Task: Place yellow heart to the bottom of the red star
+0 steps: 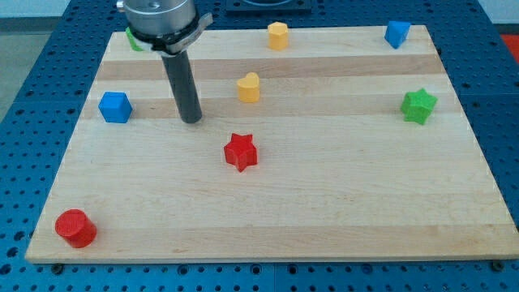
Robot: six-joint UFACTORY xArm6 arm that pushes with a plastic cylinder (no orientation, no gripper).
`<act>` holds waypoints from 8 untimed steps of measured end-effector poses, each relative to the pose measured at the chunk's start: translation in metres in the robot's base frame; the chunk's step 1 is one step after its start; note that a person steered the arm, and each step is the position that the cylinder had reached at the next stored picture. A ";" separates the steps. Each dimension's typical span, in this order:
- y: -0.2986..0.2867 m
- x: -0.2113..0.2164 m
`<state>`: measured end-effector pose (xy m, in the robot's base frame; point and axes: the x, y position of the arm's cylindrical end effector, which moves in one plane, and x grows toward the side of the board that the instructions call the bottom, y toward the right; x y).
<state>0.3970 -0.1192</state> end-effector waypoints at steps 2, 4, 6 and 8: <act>0.015 -0.045; 0.062 -0.073; 0.089 -0.071; 0.091 -0.047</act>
<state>0.3495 -0.0281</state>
